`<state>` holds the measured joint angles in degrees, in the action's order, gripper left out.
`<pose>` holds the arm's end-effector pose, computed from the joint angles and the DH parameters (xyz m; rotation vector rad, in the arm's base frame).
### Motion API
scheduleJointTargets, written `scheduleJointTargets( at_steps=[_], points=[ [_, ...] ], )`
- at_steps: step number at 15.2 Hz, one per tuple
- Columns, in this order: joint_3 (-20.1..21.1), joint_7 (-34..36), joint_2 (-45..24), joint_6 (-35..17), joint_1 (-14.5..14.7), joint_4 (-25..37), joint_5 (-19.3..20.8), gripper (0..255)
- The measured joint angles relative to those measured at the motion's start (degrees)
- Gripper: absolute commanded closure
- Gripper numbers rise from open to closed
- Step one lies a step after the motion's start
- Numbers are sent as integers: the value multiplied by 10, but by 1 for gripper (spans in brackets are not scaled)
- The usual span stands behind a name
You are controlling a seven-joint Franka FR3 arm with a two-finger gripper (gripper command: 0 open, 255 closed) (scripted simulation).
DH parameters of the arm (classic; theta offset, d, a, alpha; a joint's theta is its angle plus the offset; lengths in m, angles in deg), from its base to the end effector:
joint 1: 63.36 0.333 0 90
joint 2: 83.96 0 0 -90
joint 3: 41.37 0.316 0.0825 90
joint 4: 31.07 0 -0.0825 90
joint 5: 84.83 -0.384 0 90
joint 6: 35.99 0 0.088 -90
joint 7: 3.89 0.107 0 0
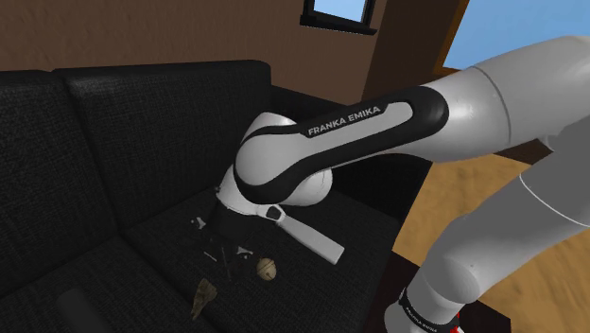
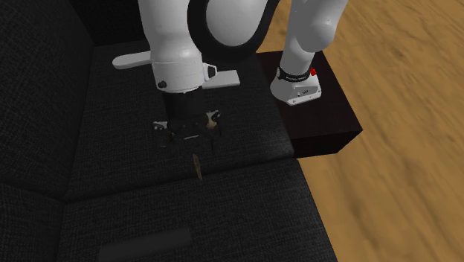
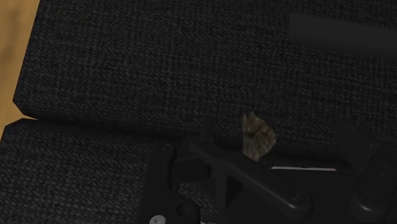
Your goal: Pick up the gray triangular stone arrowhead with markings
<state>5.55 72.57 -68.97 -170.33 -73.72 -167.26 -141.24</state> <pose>0.3832 0.3078 0.4096 -2.0558 1.6365 0.4858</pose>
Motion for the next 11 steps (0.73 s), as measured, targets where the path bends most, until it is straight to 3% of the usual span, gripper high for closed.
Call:
scheduleJointTargets(
  at_steps=[4, 5, 11],
  points=[
    [13, -14, -29, -36, -1, -8, -5, 0],
    [14, -15, -31, -38, 0, -9, -6, 255],
    [15, -17, -32, -42, 0, -11, -8, 255]
  ],
)
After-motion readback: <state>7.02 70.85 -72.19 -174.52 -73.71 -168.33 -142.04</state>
